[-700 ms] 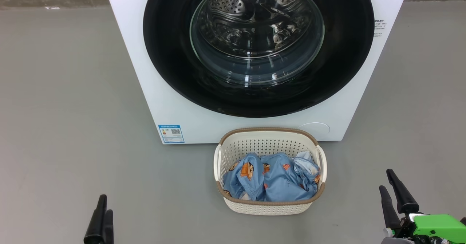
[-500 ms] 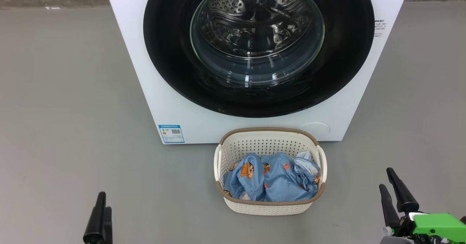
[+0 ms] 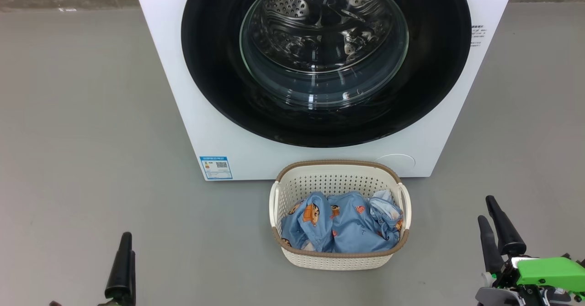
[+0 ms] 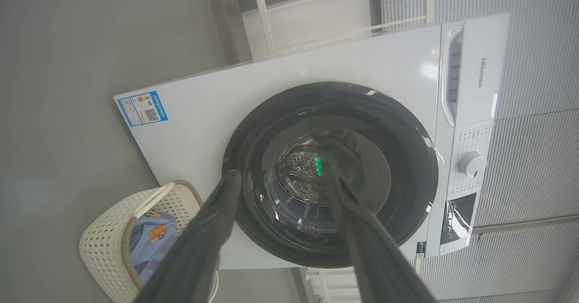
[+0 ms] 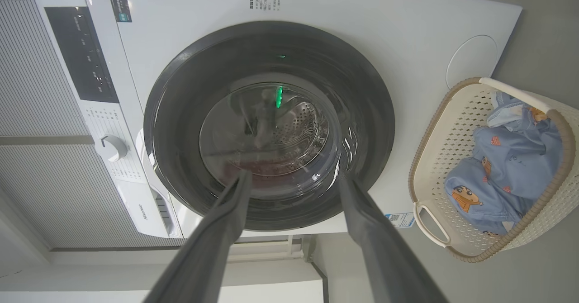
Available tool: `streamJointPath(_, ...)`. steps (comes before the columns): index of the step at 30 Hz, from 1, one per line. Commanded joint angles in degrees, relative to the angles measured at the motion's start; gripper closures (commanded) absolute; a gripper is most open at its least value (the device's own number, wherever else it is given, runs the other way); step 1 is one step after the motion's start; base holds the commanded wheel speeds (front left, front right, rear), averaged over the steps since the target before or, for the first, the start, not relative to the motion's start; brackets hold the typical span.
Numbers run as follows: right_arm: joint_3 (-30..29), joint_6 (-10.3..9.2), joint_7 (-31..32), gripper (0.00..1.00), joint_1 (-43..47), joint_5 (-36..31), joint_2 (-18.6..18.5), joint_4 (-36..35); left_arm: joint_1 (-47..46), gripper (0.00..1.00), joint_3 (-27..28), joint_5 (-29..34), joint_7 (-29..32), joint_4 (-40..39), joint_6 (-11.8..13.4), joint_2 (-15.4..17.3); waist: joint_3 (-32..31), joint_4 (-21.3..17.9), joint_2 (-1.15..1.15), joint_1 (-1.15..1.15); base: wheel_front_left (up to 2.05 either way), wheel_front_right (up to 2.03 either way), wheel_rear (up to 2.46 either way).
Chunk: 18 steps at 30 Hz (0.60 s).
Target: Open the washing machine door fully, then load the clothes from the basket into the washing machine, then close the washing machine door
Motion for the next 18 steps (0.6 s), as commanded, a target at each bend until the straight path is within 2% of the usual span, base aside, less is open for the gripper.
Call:
streamJointPath(1, 0.74, 0.11, -0.69, 0.0, -3.01, -1.34, -1.11, -2.26, -2.21, 0.0, 0.19, 1.13, -0.56, -2.1, -0.02, 1.29, 0.0, 0.02, 0.0, 0.0, 0.0, 0.0, 0.0)
streamJointPath(18, 6.47, 0.16, -5.38, 0.0, -4.0, -10.26, -5.76, -5.1, -2.47, 0.0, -1.36, 12.72, -3.52, -3.32, -0.02, 2.98, -0.26, 0.17, 0.0, 0.0, 0.0, 0.0, 0.0)
